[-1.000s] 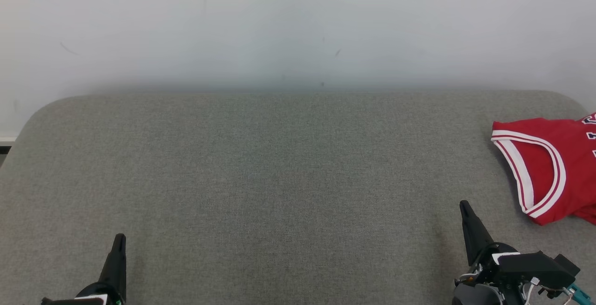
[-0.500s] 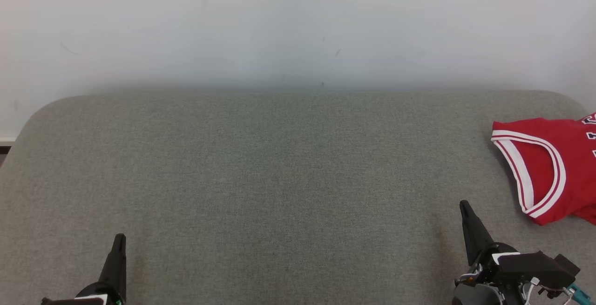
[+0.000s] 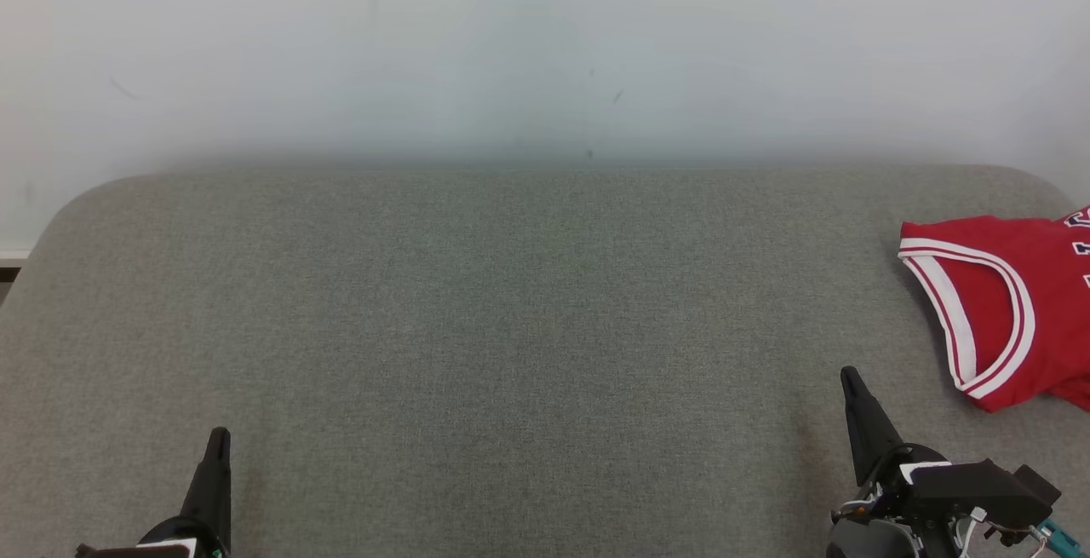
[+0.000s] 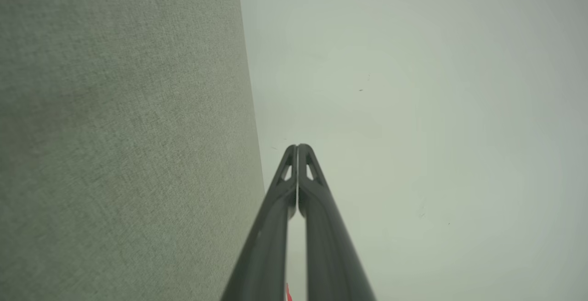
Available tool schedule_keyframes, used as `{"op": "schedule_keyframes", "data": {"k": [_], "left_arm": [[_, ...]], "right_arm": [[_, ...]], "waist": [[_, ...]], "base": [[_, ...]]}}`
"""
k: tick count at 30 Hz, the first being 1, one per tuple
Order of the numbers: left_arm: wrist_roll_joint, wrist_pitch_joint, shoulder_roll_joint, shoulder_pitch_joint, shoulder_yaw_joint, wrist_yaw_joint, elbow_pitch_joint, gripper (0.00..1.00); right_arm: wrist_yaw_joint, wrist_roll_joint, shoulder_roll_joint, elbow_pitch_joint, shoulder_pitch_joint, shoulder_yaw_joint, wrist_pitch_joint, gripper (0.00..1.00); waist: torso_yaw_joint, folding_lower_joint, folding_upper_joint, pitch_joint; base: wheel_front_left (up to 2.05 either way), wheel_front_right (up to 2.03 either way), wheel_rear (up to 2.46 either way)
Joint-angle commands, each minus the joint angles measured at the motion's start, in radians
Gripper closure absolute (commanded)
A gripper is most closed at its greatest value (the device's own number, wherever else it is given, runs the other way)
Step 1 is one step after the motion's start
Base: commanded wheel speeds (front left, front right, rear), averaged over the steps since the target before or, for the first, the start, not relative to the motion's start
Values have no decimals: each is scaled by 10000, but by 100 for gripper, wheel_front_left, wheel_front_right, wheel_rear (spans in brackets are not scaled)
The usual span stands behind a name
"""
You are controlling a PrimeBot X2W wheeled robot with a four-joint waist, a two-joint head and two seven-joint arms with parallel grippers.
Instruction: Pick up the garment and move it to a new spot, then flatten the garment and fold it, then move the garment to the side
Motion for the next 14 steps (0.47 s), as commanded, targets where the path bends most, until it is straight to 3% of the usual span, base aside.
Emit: {"op": "schedule_keyframes", "data": {"k": [1,14], "left_arm": [[-61,11,-12,-19,23,-32,-46,100],[-62,10,-10,-19,25,-32,-47,100]], "right_arm": [[11,12,13,-2,-10,-8,10,100],[11,14,13,-2,-10,-9,10,100]], "waist": [[0,0,-1,0],[0,0,-1,0]], "base": [[0,0,0],[0,0,0]]}}
